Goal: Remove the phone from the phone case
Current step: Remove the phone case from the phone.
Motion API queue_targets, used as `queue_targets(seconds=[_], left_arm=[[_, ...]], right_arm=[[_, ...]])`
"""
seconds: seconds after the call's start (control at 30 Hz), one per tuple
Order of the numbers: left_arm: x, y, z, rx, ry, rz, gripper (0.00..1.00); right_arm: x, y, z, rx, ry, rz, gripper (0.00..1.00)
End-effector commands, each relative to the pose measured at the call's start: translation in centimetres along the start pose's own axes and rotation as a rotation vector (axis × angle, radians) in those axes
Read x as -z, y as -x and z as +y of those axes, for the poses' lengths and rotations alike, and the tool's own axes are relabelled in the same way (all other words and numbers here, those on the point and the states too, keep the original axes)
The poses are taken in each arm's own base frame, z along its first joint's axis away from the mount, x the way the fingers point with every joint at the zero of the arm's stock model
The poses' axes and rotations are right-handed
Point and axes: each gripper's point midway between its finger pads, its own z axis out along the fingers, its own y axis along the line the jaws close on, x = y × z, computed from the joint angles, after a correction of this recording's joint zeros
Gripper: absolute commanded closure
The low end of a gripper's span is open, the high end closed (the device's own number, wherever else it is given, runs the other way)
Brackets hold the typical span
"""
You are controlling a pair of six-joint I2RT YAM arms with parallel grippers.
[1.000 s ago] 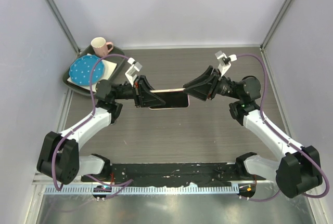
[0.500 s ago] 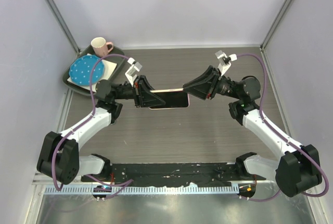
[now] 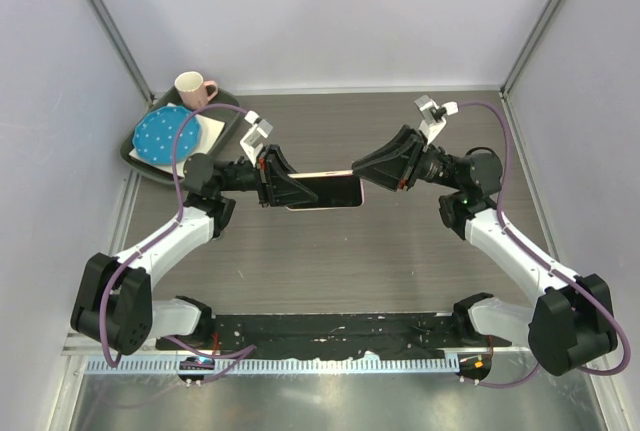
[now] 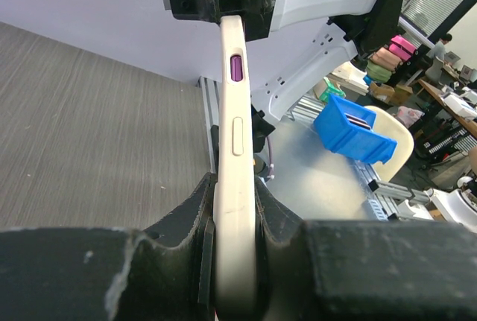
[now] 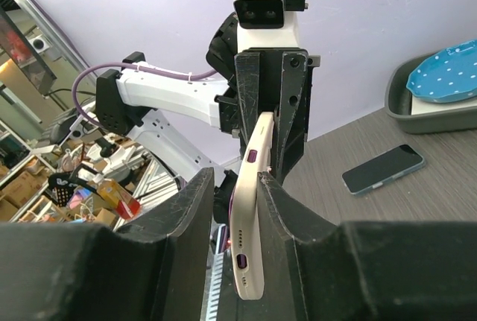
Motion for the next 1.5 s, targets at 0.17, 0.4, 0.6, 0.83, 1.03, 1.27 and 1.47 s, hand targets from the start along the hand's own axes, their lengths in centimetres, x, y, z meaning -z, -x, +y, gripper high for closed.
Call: queue_targets(seconds=[0.17, 0.4, 0.6, 0.83, 1.03, 1.27, 1.47], left_arm=[[-0.3, 2.7, -1.3, -0.130, -0.022, -0.045, 1.00], [-0.3, 2.6, -1.4, -0.131, -0.023, -0.044, 1.00], [-0.2, 2.4, -1.3, -0.131, -0.023, -0.042, 1.00], [-0.3, 2.5, -1.4, -0.135, -0.027, -0.040, 1.00], [-0.3, 2.3, -1.6, -0.139, -0.035, -0.033, 1.00], [-0.4, 2.4, -1.9, -0.155, -0.045, -0.030, 1.00], [-0.8, 3.0, -3.1, -0.182, -0.095, -0.007, 1.00]], right_arm=[[0.0, -0.5, -0.3, 0.048, -0.019, 0.014, 0.58], [-0.3, -0.2, 0.2, 0.045, 0.009, 0.000, 0.64], [-0.5, 0.1, 0.5, 0.008, 0.020, -0.007, 0.60], [-0.5, -0.1, 0.3, -0.003, 0.020, -0.005, 0.62], [-0.6, 0.3, 0.5, -0.050, 0.030, -0.024, 0.71], [-0.8, 0.7, 0.8, -0.091, 0.053, -0.042, 0.87], [-0.6, 0.2, 1.3, -0.138, 0.082, -0.046, 0.99]])
